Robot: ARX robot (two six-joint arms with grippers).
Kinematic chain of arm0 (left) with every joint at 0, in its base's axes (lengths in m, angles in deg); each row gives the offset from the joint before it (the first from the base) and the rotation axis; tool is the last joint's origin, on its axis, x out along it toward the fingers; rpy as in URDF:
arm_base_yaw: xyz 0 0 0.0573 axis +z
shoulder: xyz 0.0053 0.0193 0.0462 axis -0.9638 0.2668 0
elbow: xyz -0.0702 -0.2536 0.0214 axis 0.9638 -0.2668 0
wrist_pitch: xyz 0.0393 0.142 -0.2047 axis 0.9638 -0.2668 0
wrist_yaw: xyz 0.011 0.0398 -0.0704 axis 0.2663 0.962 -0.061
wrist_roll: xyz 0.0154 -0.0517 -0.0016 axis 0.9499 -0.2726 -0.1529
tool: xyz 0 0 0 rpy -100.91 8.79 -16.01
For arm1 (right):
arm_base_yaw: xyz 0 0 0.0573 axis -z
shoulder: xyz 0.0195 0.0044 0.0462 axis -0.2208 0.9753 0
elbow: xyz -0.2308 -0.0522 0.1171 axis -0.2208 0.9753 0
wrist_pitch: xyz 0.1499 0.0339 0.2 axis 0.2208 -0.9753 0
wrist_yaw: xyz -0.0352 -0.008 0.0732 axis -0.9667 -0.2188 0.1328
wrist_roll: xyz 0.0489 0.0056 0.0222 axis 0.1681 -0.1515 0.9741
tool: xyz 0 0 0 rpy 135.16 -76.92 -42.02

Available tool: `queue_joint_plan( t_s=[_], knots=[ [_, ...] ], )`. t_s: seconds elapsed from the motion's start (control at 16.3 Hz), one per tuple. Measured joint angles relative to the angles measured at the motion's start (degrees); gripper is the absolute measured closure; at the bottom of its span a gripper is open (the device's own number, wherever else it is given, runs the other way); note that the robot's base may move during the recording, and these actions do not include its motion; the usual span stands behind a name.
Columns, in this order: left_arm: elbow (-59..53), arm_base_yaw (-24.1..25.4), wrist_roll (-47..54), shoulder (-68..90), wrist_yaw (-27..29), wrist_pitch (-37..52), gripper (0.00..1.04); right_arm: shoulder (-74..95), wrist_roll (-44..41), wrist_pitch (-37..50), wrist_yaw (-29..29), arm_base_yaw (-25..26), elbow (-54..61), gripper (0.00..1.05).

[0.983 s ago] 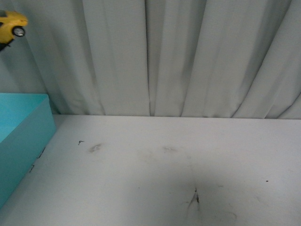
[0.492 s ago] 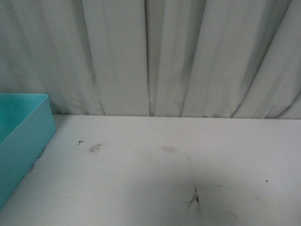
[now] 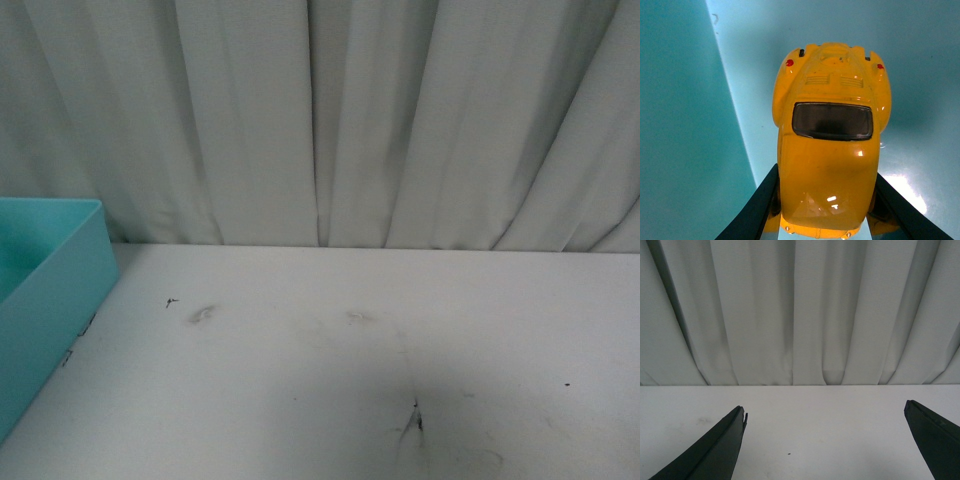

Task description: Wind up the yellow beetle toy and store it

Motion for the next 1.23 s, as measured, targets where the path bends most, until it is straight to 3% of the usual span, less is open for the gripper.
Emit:
queue_joint_plan(
  t_s=[0.06, 0.12, 0.25, 0.31, 0.49, 0.68, 0.8, 0.86, 0.98, 1.23],
  knots=[
    [0.0, 0.0, -0.6, 0.8, 0.0, -0.6, 0.62, 0.0, 0.0, 0.0, 0.0, 0.0, 0.0, 0.07],
    [0.0, -0.2, -1.1, 1.3, -0.7, -2.2, 0.44, 0.0, 0.0, 0.0, 0.0, 0.0, 0.0, 0.07],
    [0.9, 0.1, -2.0, 1.3, -1.8, -2.8, 0.23, 0.0, 0.0, 0.0, 0.0, 0.0, 0.0, 0.07],
    [1.5, 0.5, -2.9, 0.8, -3.9, -3.8, 0.06, 0.0, 0.0, 0.0, 0.0, 0.0, 0.0, 0.07],
    [3.9, 3.7, -6.8, -9.4, -15.7, -2.1, 0.07, 0.0, 0.0, 0.0, 0.0, 0.0, 0.0, 0.07],
    [3.4, 5.1, -9.3, -22.2, -22.7, -0.9, 0.07, 0.0, 0.0, 0.0, 0.0, 0.0, 0.0, 0.07],
    [-8.9, 4.5, -18.8, -30.7, -28.9, 24.1, 0.21, 0.0, 0.0, 0.0, -0.1, 0.0, 0.0, 0.07],
    [-17.6, 2.5, -25.5, -35.6, -28.7, 36.1, 0.32, 0.0, 0.0, 0.0, 0.0, 0.0, 0.0, 0.07],
    [-30.5, -2.0, -34.8, -41.4, -25.6, 51.9, 0.56, 0.0, 0.0, 0.0, 0.0, 0.0, 0.0, 0.07],
    [-45.1, -7.8, -38.9, -51.6, -19.0, 56.3, 1.04, 0.0, 0.0, 0.0, 0.0, 0.0, 0.0, 0.07]
  ],
)
